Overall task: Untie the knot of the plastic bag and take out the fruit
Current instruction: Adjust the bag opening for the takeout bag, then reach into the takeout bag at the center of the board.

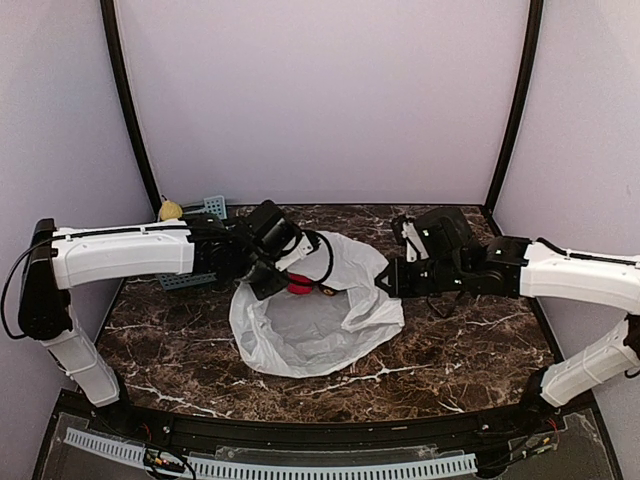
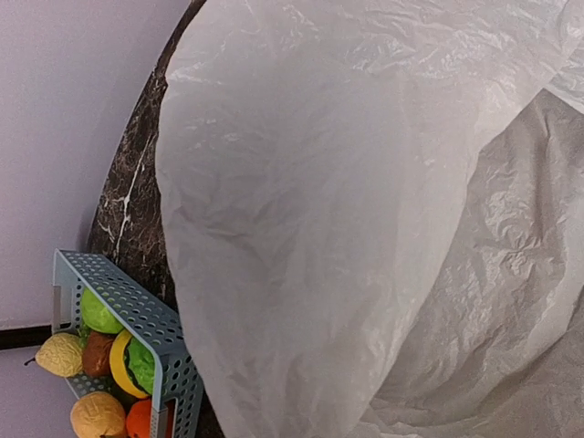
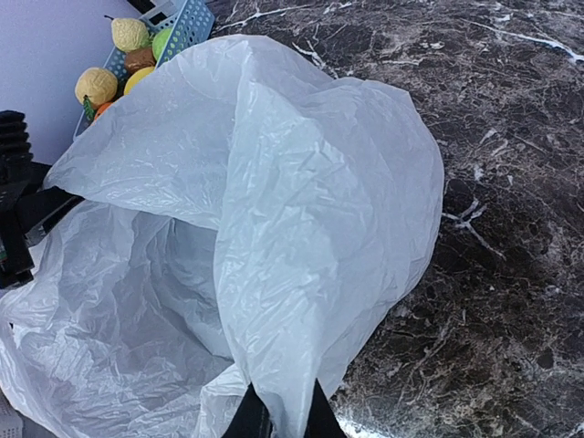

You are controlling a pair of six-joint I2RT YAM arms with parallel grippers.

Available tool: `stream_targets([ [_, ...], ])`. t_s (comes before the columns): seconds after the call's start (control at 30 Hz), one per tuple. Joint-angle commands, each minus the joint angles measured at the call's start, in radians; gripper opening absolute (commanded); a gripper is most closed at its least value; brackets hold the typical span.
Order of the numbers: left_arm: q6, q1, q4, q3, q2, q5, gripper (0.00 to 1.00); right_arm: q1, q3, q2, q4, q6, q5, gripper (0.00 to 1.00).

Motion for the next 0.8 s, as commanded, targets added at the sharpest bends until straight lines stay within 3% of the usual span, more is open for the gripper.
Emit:
stream_targets([
  [0.0, -0.097, -0.004, -0.005, 0.063, -0.059, 0.159, 0.01, -0.035, -0.014, -0.043, 0.028, 0.001, -0.003, 0.1],
  [0.13, -0.201, -0.005, 0.04, 0.052, -0.081, 0.287, 0.01, -0.058, -0.013, -0.05, 0.026, -0.011, -0.001, 0.13],
  [0.2, -0.25, -0.004, 0.081, 0.015, -0.09, 0.323, 0.01, -0.063, -0.007, -0.049, 0.02, -0.017, -0.003, 0.19],
  [0.3, -0.338, -0.004, 0.124, -0.04, -0.092, 0.364, 0.01, -0.063, 0.008, -0.06, 0.005, -0.042, -0.021, 0.38],
  [0.43, -0.399, -0.003, 0.15, -0.058, -0.084, 0.393, 0.01, -0.055, 0.005, -0.142, 0.009, -0.107, -0.04, 0.78],
  [0.5, -0.416, 0.003, 0.151, -0.058, -0.079, 0.402, 0.01, -0.049, -0.001, -0.196, 0.016, -0.14, -0.046, 0.86],
  [0.6, -0.445, 0.02, 0.164, -0.075, -0.091, 0.42, 0.01, -0.029, -0.013, -0.273, 0.038, -0.181, -0.059, 0.87],
  [0.77, -0.472, 0.053, 0.213, -0.125, -0.121, 0.494, 0.01, 0.023, -0.051, -0.312, 0.12, -0.204, -0.105, 0.78],
])
